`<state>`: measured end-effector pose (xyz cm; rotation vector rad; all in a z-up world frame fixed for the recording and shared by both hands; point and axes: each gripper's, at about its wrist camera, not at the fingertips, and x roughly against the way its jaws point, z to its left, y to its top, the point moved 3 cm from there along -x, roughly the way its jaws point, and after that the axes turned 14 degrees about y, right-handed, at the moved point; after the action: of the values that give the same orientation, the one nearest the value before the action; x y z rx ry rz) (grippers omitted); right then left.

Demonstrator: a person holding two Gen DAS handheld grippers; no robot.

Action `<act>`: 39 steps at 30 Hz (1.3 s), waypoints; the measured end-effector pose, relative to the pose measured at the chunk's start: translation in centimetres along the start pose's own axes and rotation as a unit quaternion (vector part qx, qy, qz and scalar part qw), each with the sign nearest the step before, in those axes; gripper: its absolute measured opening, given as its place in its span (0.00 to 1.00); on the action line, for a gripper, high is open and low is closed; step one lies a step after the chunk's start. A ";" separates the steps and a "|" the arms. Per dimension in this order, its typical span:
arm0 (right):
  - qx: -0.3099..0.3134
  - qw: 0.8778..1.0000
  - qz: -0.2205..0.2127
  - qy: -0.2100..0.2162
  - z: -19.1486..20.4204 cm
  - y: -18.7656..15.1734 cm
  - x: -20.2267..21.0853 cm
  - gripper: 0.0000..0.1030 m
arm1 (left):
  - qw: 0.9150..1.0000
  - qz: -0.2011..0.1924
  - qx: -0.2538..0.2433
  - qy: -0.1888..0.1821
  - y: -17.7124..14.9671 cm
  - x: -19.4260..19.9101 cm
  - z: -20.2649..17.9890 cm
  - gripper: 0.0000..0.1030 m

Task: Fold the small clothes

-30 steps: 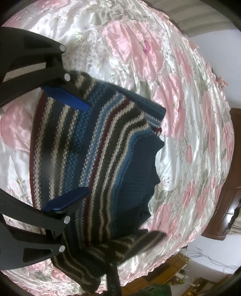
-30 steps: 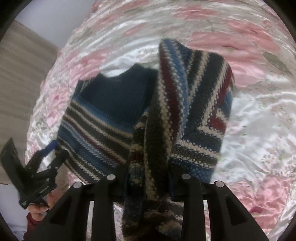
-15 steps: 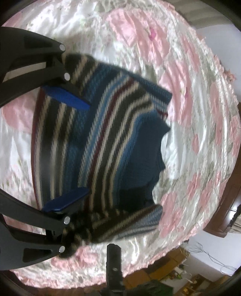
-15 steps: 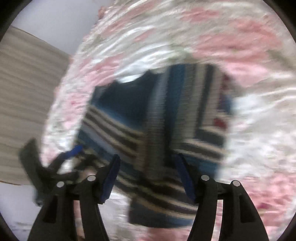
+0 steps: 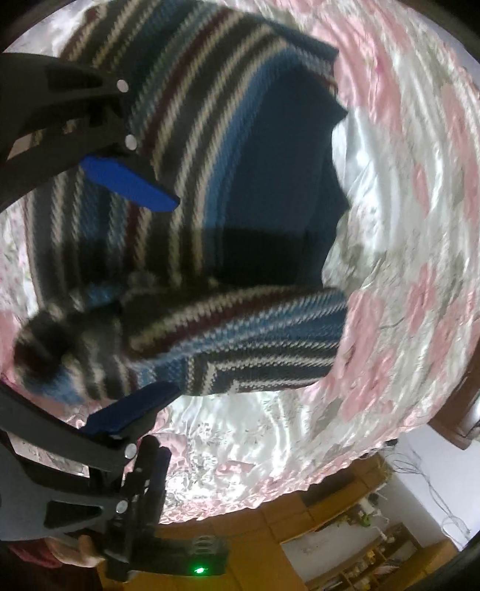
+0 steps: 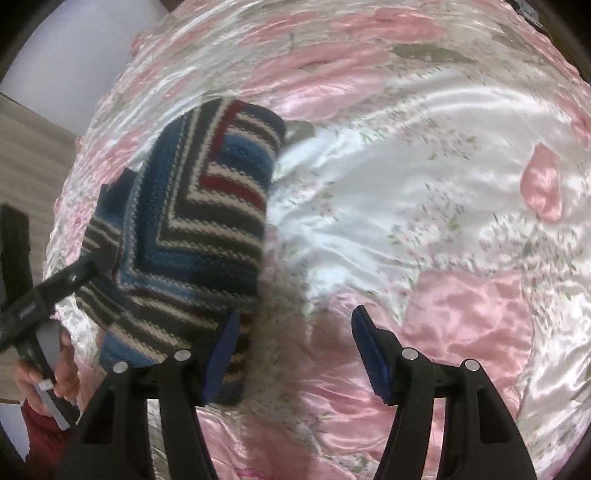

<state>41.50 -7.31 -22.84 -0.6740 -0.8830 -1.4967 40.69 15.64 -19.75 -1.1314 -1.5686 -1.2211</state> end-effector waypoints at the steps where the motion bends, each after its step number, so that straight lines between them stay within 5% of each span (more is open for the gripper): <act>1: -0.002 1.000 0.000 0.003 -0.4 -0.2 0.0 0.62 | 1.000 0.007 0.001 -0.005 0.1 -0.5 -0.3 0.90; 8: -0.012 1.000 0.000 0.013 -1.8 -0.9 0.2 0.62 | 0.998 0.045 0.020 -0.029 -0.1 -3.4 -1.1 0.87; 10: -0.014 1.000 0.001 0.014 -2.0 -1.1 0.1 0.62 | 0.998 0.048 0.027 -0.025 -0.2 -3.9 -1.0 0.58; 16: -0.030 0.999 0.001 0.020 -2.9 -1.8 0.1 0.62 | 0.997 0.029 0.053 -0.047 -0.2 -3.1 -0.6 0.31; 19: -0.032 0.999 0.001 0.020 -2.9 -2.2 0.2 0.62 | 0.995 0.005 0.067 -0.072 0.0 -1.7 -0.5 0.25; 26: -0.030 0.999 0.004 0.024 -2.5 -3.1 0.4 0.62 | 0.990 -0.057 0.077 -0.102 1.0 3.0 -0.3 0.24; 39: -0.005 0.999 0.022 0.026 -0.7 -3.9 -1.4 0.62 | 0.986 -0.114 0.117 -0.038 3.6 9.2 10.5 0.24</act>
<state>37.85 -7.15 -24.92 -0.6537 -0.8170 -1.4746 41.00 27.87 -12.08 -0.8743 -1.8854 -1.1129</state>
